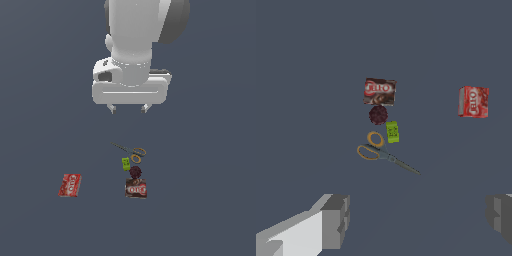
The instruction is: Pick up a designated object from a clutter of objects.
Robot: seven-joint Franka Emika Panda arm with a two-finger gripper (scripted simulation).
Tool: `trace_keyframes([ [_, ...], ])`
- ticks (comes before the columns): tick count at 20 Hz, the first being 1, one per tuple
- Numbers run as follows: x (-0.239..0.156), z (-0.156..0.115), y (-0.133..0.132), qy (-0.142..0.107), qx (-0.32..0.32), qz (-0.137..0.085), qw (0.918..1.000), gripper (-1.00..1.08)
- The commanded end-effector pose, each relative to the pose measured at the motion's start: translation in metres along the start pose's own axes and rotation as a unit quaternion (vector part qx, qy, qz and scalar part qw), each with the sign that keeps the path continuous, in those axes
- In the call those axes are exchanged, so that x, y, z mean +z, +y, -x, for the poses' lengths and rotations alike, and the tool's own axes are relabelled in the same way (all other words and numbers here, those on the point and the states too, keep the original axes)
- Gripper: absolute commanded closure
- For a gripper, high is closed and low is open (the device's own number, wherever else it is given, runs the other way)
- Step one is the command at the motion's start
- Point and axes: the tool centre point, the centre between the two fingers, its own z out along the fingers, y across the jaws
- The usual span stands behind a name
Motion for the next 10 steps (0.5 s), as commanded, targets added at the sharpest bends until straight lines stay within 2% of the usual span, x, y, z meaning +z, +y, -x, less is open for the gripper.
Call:
trace_keyframes([
  [1,0.0000,0.0000,0.0000,0.000,0.000,0.000,1.0000,-0.92],
  [10,-0.0005,-0.0094,-0.0080,0.006,0.005,-0.015,0.9999,-0.92],
])
